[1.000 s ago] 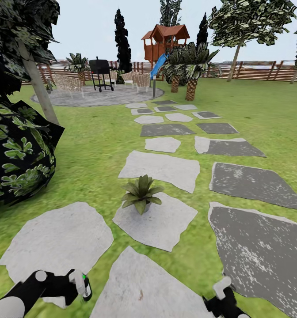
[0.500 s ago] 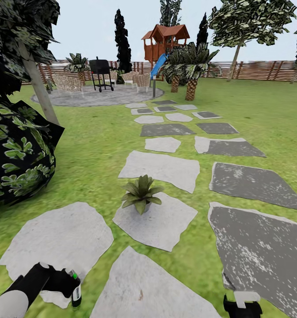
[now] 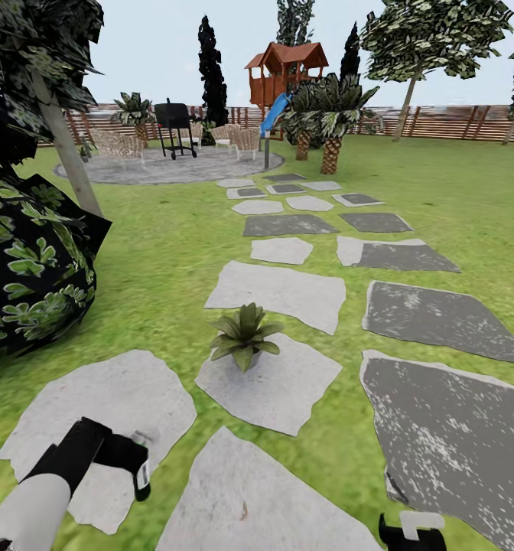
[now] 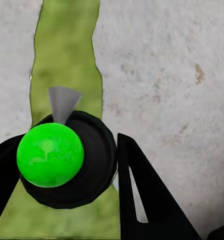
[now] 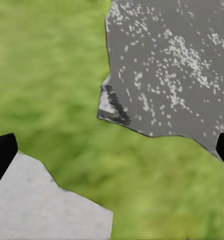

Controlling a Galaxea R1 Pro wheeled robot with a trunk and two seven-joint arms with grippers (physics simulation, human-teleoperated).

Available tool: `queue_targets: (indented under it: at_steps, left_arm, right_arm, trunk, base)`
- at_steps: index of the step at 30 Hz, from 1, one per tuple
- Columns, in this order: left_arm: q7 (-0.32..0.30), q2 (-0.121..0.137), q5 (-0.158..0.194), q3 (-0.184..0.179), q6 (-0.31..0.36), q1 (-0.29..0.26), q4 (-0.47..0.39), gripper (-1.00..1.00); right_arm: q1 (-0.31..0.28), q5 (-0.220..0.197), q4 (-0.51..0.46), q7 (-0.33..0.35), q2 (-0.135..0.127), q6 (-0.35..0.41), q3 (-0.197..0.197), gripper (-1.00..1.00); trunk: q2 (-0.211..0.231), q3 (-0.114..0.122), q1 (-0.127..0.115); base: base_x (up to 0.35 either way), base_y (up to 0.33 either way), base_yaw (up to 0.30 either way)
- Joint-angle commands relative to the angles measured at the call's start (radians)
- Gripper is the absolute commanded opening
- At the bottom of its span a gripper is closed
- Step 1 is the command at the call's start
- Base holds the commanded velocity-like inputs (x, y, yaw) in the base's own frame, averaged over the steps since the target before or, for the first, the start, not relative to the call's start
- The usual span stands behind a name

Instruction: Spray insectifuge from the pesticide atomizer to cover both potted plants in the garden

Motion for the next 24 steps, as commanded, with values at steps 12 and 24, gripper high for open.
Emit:
queue_targets:
  at_steps: [12, 24]
  left_arm:
    - [-0.225, 0.013, -0.019, -0.121, 0.094, -0.018, -0.025, -1.00]
    - [-0.244, 0.014, -0.020, -0.226, 0.181, -0.039, -0.074, -1.00]
  right_arm:
    - [-0.001, -0.154, 0.001, 0.002, -0.006, -0.006, -0.138, 1.00]
    - [-0.001, -0.155, 0.001, 0.001, -0.001, -0.006, -0.138, 1.00]
  trunk:
    - [0.000, -0.001, 0.000]
    - [0.000, -0.001, 0.000]
  base:
    - [0.001, 0.000, 0.000]
    - [0.255, 0.022, 0.000]
